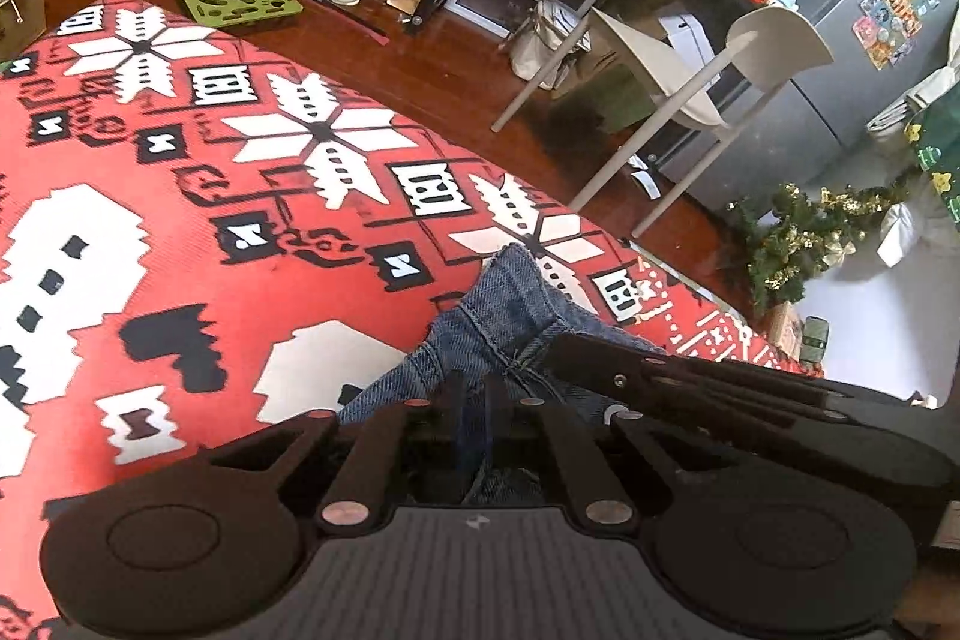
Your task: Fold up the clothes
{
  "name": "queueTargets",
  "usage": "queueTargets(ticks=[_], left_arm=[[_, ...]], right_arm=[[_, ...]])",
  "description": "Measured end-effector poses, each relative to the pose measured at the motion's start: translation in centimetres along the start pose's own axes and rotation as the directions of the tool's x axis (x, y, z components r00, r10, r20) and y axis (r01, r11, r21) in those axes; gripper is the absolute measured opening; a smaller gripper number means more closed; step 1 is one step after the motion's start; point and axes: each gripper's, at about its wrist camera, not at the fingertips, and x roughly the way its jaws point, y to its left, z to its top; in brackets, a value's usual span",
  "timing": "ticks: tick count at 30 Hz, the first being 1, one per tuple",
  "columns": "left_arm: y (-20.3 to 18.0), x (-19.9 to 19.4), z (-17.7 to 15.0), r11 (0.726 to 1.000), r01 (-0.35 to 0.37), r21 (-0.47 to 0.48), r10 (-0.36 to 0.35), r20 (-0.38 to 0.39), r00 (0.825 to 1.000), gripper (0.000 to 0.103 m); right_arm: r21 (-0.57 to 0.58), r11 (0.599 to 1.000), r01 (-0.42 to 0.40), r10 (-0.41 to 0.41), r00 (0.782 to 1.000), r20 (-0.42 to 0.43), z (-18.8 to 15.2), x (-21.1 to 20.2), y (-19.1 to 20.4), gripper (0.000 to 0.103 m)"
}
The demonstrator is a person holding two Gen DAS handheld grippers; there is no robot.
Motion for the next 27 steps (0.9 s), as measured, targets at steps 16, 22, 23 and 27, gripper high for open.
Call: queueTargets(ticks=[16,22,23,27], left_arm=[[-0.3,1.1,4.1,0.995,0.005,0.102,0.001,-0.064,0.998,0.005],[-3.4,-0.7,4.2,0.990,0.037,0.134,-0.029,-0.058,0.998,0.008],[-4.2,-0.8,3.8,0.989,0.042,0.139,-0.034,-0.062,0.997,0.009],[-7.5,-0.8,1.1,0.982,0.068,0.179,-0.047,-0.119,0.992,0.009]], right_arm=[[0.130,0.991,0.030,-0.041,0.996,0.080,1.9,2.6,-1.0,0.002],[0.176,0.983,0.050,-0.066,0.994,0.087,1.0,-2.0,-3.1,0.007],[0.178,0.982,0.059,-0.075,0.994,0.082,0.6,-2.9,-3.6,0.007],[0.196,0.975,0.110,-0.122,0.991,0.052,-1.4,-6.7,-6.2,0.010]])
